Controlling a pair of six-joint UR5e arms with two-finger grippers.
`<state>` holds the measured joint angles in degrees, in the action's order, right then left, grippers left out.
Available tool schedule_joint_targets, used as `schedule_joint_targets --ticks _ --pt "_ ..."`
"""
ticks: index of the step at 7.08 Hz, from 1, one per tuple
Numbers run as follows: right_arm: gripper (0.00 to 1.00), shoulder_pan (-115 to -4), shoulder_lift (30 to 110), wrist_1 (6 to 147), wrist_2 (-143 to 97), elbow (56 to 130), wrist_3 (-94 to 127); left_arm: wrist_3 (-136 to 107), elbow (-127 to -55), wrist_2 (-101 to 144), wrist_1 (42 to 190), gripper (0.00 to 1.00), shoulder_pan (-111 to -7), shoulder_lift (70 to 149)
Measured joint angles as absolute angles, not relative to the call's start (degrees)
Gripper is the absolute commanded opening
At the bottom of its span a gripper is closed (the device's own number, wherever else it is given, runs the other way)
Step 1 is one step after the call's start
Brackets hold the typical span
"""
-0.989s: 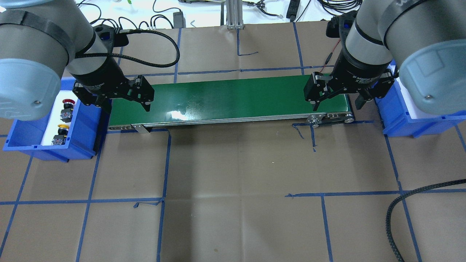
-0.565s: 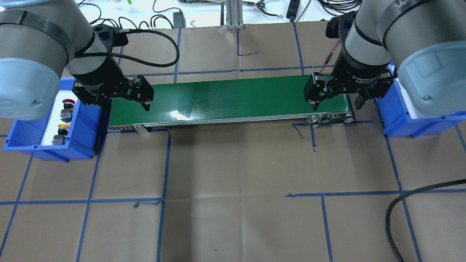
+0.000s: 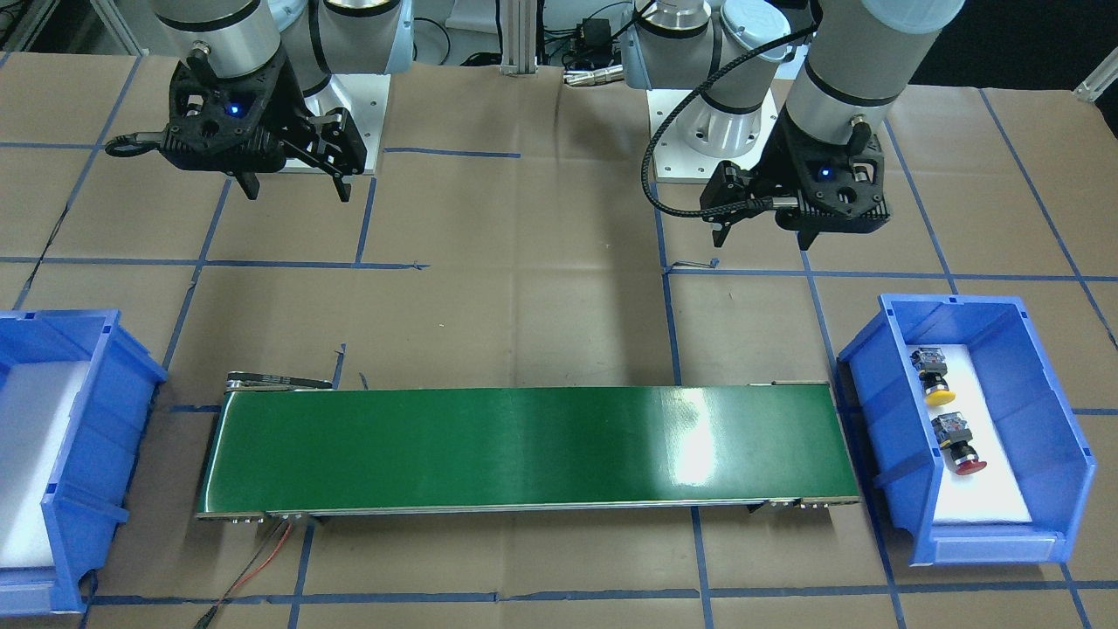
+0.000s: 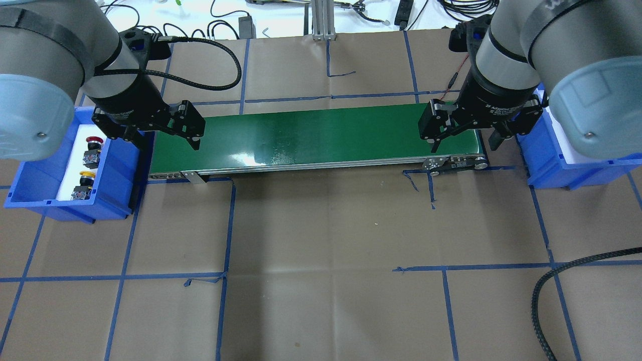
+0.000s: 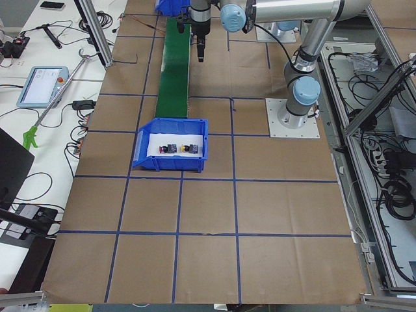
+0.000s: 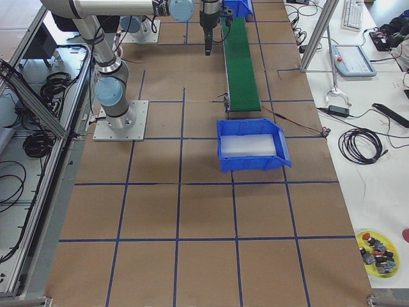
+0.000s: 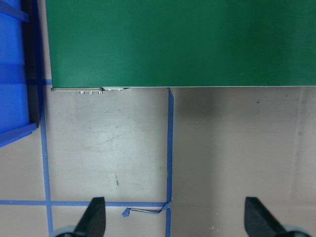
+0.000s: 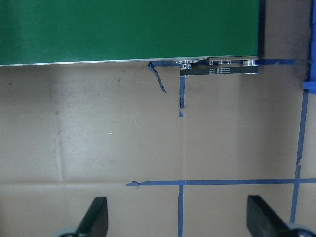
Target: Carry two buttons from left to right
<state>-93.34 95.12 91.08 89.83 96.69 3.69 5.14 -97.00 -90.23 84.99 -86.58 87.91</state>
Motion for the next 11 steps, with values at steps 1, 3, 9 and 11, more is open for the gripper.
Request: schedule_joint_targets --ticks 1,3,9,11 --pt "1.0 -93.34 95.22 91.02 89.83 96.51 3.69 8.25 -96.54 -90.14 84.99 1.0 -83.32 88.06" --pt "1.0 -93.28 95.53 90.74 89.88 96.33 3.69 18.82 -96.12 -90.04 84.99 1.0 -73.77 88.81" --pt "1.0 -93.25 95.26 90.62 89.86 96.32 3.69 41.03 -98.36 -90.09 79.72 0.99 -52.86 93.36" --pt "1.0 -93.25 95.2 90.62 89.83 96.33 3.69 41.91 -101.51 -89.8 73.97 0.99 -52.6 94.83"
